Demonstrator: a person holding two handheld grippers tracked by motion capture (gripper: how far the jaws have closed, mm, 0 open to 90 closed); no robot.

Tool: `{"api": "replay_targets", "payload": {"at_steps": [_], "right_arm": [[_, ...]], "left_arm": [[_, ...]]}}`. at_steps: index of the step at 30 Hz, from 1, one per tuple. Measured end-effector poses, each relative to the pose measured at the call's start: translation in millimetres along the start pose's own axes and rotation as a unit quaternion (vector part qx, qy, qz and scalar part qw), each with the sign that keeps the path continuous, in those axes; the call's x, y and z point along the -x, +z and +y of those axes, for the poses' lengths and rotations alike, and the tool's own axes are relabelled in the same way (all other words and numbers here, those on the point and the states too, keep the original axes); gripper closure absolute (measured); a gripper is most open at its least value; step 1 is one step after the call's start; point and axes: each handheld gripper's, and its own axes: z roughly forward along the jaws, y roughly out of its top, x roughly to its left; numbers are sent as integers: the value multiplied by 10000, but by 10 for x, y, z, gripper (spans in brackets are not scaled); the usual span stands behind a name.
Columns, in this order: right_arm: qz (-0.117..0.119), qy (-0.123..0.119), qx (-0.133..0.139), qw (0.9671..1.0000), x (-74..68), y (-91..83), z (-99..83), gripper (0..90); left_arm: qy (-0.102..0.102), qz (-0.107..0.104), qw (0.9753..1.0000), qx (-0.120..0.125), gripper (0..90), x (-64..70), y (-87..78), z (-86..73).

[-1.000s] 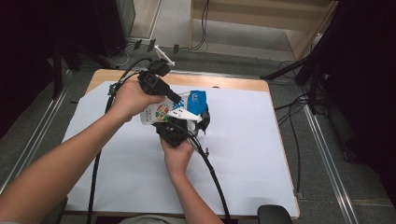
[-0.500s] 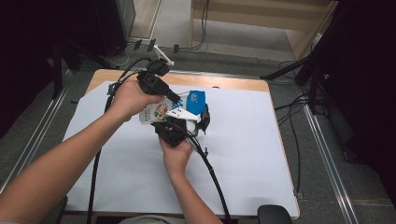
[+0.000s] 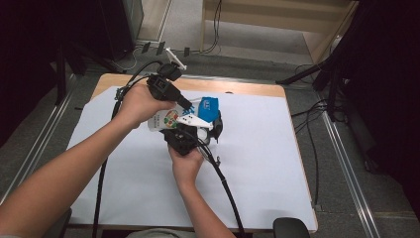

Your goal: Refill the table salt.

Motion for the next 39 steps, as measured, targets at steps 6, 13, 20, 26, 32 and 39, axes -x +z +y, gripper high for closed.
{"api": "replay_targets", "payload": {"at_steps": [6,13,20,26,32,39], "right_arm": [[-3,-9,6,10000,0,0,-1,900],[-17,-7,11,10000,0,0,-1,900],[-21,2,9,10000,6,-6,7,900],[-25,0,10,10000,8,-5,7,900],[-43,-11,-3,10000,12,-7,7,900],[-57,-29,-5,10000,14,-2,5,900]], "left_arm": [[-2,-7,10000,-24,898,3,0,2],[3,-12,10000,-39,897,11,5,10],[16,5,10000,-37,894,20,11,19],[14,-7,10000,-20,893,18,18,22],[5,-21,10000,-36,891,20,27,25],[29,-15,10000,-56,887,18,25,23]]}}
